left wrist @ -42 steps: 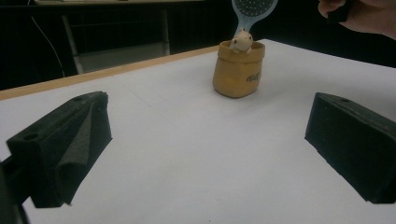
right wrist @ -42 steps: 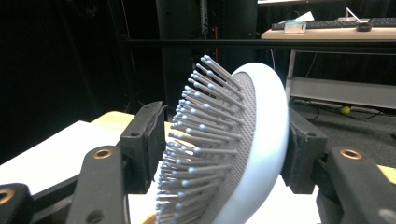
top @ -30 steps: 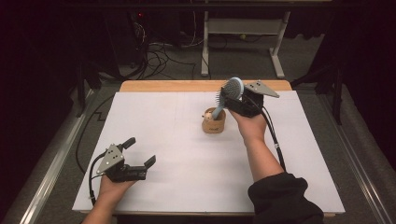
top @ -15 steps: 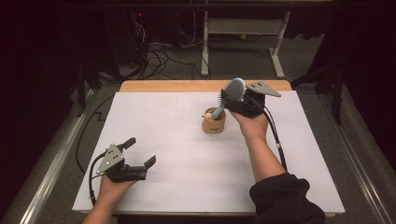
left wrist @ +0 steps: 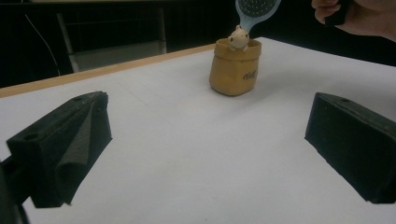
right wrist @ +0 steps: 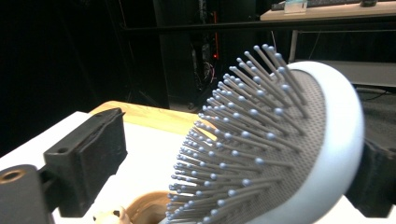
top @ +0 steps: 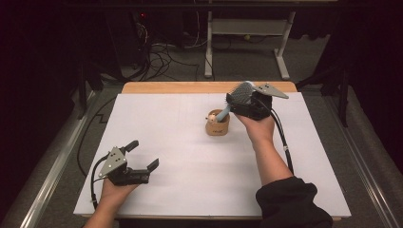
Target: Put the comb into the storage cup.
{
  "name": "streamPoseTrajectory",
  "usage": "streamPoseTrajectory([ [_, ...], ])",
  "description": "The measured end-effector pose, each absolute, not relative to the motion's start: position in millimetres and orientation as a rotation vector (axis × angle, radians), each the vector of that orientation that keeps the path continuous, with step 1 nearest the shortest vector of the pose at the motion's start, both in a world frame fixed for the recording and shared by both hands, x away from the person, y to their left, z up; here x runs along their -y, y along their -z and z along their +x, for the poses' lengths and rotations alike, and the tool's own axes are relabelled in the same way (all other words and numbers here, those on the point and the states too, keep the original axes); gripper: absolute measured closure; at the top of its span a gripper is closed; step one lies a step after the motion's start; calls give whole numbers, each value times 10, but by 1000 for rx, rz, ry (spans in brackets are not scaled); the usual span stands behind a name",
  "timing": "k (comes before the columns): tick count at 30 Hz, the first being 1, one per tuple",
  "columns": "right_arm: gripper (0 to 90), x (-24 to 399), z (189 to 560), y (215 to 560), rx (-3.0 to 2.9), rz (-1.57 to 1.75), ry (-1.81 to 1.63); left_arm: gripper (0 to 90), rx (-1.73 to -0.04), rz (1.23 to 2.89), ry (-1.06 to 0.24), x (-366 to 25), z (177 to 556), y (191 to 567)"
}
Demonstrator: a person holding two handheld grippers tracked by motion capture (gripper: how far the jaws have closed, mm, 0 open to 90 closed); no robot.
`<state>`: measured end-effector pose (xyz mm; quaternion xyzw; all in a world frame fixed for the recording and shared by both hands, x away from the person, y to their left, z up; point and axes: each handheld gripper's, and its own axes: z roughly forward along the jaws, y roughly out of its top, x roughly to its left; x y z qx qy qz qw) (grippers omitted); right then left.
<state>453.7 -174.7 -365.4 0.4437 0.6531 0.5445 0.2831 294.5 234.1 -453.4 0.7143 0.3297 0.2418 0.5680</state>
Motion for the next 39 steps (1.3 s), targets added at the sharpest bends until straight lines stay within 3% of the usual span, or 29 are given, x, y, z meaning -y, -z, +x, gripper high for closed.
streamPoseTrajectory([
  [11, 5, 1791, 4564, 3696, -1762, 1206, -1437, 15, -774, 1676, -566, -2342, 2945, 4534],
  [39, 3, 1934, 4423, 3695, -1774, 1178, -1381, 15, -787, 1675, -571, -2360, 2957, 4548],
])
